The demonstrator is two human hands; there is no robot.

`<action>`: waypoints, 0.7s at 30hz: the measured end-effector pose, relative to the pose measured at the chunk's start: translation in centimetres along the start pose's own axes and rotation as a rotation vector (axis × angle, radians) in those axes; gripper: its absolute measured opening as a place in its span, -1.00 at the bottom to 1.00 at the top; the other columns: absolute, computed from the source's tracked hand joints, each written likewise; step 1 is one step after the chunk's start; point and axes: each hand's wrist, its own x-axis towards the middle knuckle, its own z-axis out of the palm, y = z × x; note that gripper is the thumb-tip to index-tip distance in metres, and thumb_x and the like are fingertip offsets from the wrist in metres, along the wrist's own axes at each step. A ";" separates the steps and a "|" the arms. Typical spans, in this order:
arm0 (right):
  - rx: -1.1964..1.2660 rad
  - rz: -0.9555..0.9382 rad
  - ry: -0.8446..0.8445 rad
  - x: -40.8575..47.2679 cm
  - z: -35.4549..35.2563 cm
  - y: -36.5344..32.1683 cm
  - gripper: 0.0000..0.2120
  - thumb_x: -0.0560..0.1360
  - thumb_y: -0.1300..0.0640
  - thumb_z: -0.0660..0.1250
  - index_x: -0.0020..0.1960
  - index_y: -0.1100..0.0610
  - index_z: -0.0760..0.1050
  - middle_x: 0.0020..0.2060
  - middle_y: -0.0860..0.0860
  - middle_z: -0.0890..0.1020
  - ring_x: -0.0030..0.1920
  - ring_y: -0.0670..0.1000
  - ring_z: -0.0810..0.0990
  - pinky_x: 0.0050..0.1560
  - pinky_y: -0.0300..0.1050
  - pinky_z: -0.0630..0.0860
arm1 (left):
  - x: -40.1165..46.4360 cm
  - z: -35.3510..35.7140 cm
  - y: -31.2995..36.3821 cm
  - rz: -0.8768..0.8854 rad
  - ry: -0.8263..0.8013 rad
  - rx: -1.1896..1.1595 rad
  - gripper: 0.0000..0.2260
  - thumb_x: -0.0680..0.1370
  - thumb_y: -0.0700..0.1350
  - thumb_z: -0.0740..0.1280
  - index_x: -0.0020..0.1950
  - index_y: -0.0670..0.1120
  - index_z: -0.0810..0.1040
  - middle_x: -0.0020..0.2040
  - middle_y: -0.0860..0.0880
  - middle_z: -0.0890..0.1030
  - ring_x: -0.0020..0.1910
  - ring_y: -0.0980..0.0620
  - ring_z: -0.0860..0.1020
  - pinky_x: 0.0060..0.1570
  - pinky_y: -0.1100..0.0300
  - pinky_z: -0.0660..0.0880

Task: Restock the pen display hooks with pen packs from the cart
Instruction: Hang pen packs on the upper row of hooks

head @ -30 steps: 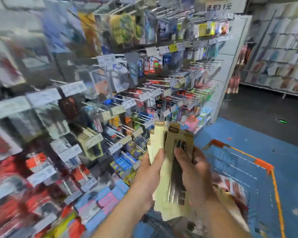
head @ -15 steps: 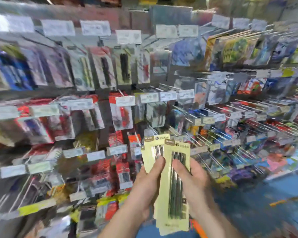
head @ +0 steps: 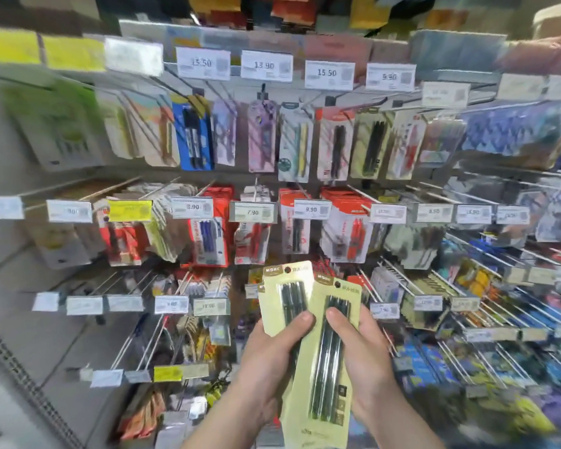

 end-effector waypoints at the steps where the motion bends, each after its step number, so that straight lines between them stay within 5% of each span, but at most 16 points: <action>1: -0.024 0.007 0.019 0.1 0.9 0.0 -0.63 0.62 0.18 0.36 0.42 0.10 0.49 0.26 0.03 0.67 0.18 0.04 0.67 0.17 -0.01 0.56 | 0.2 -0.6 0.5 0.006 0.002 -0.004 -0.62 0.49 -0.07 0.55 0.27 -0.11 0.61 0.04 -0.18 0.75 0.03 -0.22 0.73 0.18 -0.21 0.61; 3: -0.056 -0.004 0.053 0.9 1.6 -0.4 -0.39 0.59 -0.01 0.40 0.59 -0.05 0.28 0.41 -0.14 0.46 0.29 -0.08 0.44 0.29 -0.09 0.31 | 0.3 -1.1 1.8 0.027 -0.008 -0.009 -0.66 0.50 -0.09 0.55 0.24 -0.10 0.61 0.03 -0.17 0.76 0.01 -0.21 0.74 0.18 -0.22 0.61; 5: -0.096 -0.004 0.047 1.1 2.4 -1.7 -0.33 0.57 -0.11 0.41 0.60 -0.14 0.23 0.42 -0.15 0.46 0.28 -0.09 0.45 0.27 -0.12 0.31 | 0.6 -1.0 3.0 0.057 -0.030 -0.004 -0.69 0.51 -0.09 0.54 0.23 -0.08 0.62 0.02 -0.16 0.76 0.01 -0.20 0.74 0.17 -0.22 0.62; 9: -0.045 0.004 0.020 2.2 3.0 -5.0 -0.66 0.62 0.02 0.37 0.38 -0.03 0.47 -0.08 -0.30 0.64 -0.25 -0.31 0.59 -0.30 -0.33 0.53 | 1.0 0.8 6.0 0.159 -0.077 0.050 -0.73 0.54 -0.09 0.50 0.23 -0.06 0.64 0.04 -0.11 0.76 0.03 -0.15 0.74 0.18 -0.18 0.62; 11: -0.035 -0.066 -0.026 3.3 2.8 -6.5 -0.68 0.53 -0.02 0.43 0.26 0.00 0.53 -0.05 -0.23 0.74 -0.09 -0.25 0.70 -0.03 -0.22 0.63 | 1.4 2.1 7.4 0.202 -0.093 0.068 -0.76 0.56 -0.10 0.49 0.21 -0.07 0.65 0.04 -0.11 0.76 0.04 -0.14 0.74 0.18 -0.17 0.62; 13: -0.033 -0.096 -0.044 4.3 2.7 -7.9 -0.35 0.40 -0.16 0.49 0.44 0.00 0.46 0.19 -0.14 0.69 0.20 -0.14 0.65 0.32 0.01 0.53 | 1.8 3.4 8.7 0.230 -0.096 0.081 -0.77 0.56 -0.11 0.49 0.20 -0.08 0.65 0.02 -0.10 0.77 0.01 -0.12 0.74 0.14 -0.13 0.64; 17: 0.056 -0.136 -0.145 6.9 1.5 -10.1 -0.04 0.22 -0.32 0.62 0.50 0.01 0.42 0.31 -0.02 0.64 0.34 0.00 0.60 0.43 0.18 0.44 | 2.8 6.2 10.9 0.267 -0.093 0.111 -0.73 0.53 -0.10 0.50 0.21 -0.09 0.64 -0.02 -0.11 0.77 -0.05 -0.11 0.75 -0.04 -0.02 0.69; 21: 0.067 -0.183 -0.180 10.0 -0.2 -12.9 -0.27 0.41 -0.24 0.51 0.46 0.08 0.48 0.33 0.10 0.63 0.36 0.13 0.58 0.44 0.22 0.41 | 4.2 9.4 12.7 0.315 -0.083 0.124 -0.72 0.51 -0.10 0.52 0.19 -0.11 0.64 -0.06 -0.12 0.77 -0.12 -0.09 0.76 -0.22 0.09 0.67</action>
